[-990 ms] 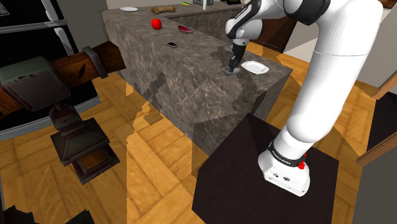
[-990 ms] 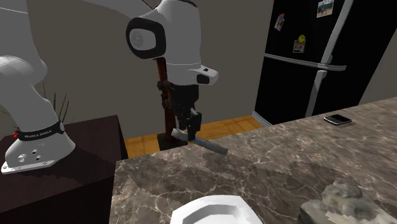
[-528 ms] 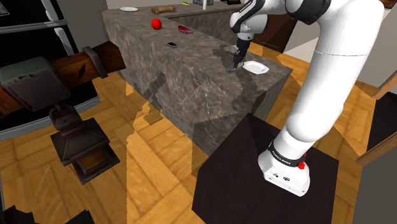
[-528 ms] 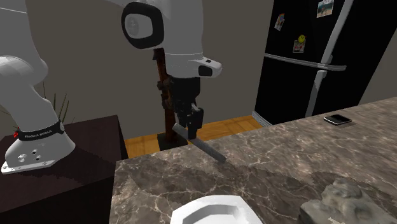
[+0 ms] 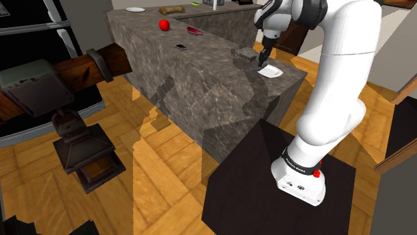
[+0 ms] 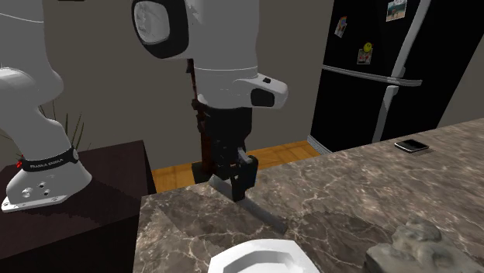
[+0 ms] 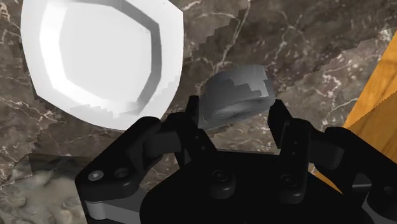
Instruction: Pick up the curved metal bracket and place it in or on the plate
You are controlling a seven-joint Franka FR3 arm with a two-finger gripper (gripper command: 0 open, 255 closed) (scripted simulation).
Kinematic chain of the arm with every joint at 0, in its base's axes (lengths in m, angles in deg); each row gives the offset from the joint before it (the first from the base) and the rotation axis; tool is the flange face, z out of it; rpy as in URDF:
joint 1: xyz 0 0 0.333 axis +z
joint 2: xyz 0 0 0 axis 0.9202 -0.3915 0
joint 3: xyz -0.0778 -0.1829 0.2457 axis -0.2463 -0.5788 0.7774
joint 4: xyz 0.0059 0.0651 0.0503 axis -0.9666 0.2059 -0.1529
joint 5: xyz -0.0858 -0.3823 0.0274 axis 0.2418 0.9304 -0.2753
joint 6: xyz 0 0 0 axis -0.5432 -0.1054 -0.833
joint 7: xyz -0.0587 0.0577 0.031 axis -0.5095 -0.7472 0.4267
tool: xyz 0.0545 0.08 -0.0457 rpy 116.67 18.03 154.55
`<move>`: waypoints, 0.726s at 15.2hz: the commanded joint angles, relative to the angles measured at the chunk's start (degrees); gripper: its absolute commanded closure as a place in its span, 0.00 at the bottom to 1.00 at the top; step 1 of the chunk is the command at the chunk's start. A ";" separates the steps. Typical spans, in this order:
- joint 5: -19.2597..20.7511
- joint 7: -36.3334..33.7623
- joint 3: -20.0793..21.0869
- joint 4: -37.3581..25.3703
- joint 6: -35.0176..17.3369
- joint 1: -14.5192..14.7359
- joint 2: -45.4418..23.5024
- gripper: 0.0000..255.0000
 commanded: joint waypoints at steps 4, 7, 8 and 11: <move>-3.55 6.23 0.26 -10.12 3.98 -7.01 -7.24 1.00; -5.38 9.28 0.66 -17.35 7.04 -11.65 -11.84 1.00; -5.96 10.17 0.84 -20.04 8.18 -13.28 -13.49 1.00; -6.34 10.50 1.13 -19.70 7.14 -13.60 -14.26 1.00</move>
